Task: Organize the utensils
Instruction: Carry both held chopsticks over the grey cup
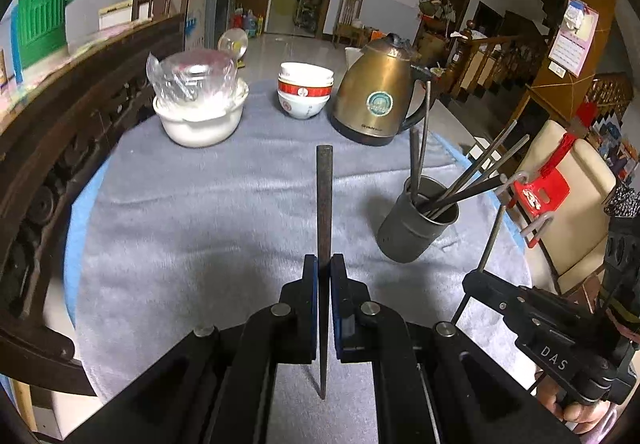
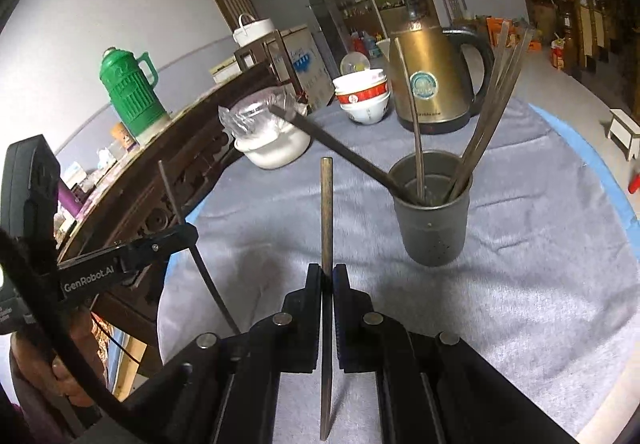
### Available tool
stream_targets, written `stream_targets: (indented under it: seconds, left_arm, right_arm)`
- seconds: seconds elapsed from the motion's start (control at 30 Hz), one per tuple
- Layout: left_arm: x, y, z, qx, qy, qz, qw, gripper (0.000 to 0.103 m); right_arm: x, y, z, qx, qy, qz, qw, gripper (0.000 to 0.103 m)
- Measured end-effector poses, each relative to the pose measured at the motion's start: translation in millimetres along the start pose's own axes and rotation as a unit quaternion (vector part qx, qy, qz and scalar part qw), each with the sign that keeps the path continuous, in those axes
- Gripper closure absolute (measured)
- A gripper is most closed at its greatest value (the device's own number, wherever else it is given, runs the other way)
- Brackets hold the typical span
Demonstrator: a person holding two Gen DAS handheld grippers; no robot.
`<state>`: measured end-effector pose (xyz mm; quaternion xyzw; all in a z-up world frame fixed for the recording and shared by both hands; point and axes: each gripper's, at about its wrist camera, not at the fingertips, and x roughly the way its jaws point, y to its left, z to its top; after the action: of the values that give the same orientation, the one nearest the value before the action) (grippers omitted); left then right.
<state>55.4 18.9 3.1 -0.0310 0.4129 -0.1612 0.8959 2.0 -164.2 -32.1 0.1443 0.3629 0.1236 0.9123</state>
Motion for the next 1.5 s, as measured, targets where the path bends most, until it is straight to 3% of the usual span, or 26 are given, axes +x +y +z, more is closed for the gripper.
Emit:
stream_targets:
  seconds: [1.17,1.5]
  left_arm:
    - [-24.7,-30.2,17.4,0.038,-0.039,0.03,0.9981,0.097]
    - [-28.4,-35.4,17.6,0.061,-0.059,0.067,0.9942,0.097]
  right_arm:
    - [-42.0,-4.1,22.5,0.017,-0.078,0.012,0.997,0.097]
    - [-43.4,-5.4,23.4,0.018,-0.082,0.007,0.996,0.097]
